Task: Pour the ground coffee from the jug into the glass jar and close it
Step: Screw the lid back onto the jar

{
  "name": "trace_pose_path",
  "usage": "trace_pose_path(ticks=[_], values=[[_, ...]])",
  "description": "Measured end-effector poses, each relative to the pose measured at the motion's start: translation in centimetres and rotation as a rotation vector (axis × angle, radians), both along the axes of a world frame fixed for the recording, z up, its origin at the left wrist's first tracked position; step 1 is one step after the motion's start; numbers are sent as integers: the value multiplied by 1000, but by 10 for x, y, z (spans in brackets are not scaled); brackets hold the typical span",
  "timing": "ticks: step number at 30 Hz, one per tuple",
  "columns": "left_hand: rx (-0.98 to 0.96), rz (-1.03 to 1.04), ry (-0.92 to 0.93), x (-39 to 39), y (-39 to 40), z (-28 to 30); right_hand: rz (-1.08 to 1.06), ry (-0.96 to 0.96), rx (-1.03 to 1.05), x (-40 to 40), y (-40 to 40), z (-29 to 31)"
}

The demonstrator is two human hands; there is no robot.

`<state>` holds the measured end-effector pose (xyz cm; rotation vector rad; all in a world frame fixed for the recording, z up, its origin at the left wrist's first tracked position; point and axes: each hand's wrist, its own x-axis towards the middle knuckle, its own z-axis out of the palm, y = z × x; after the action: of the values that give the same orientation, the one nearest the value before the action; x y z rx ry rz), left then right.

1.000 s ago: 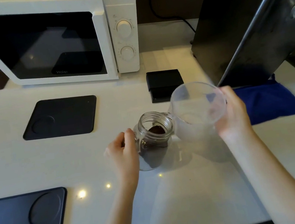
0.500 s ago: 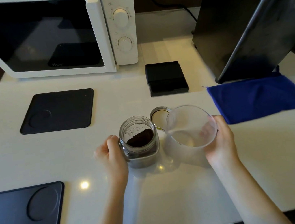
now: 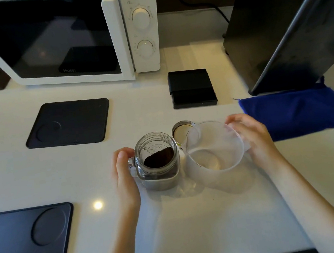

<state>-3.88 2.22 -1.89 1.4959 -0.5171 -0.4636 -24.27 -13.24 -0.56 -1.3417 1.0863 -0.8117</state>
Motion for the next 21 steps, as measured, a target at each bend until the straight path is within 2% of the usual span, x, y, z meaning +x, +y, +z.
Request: trace_pose_path(ticks=[2, 5, 9, 14, 18, 21], values=[[56, 4, -34, 3, 7, -17, 214, 192, -109, 7, -16, 4], [262, 19, -93, 8, 18, -43, 530, 315, -145, 24, -35, 4], [225, 11, -135, -5, 26, -23, 804, 470, -166, 50, -53, -5], [251, 48, -191, -9, 28, -9, 900, 702, -422, 64, -60, -10], [243, 27, -196, -11, 28, -8, 837, 639, -313, 68, -61, -5], [232, 1, -185, -9, 30, -6, 720, 473, -222, 67, -62, 14]])
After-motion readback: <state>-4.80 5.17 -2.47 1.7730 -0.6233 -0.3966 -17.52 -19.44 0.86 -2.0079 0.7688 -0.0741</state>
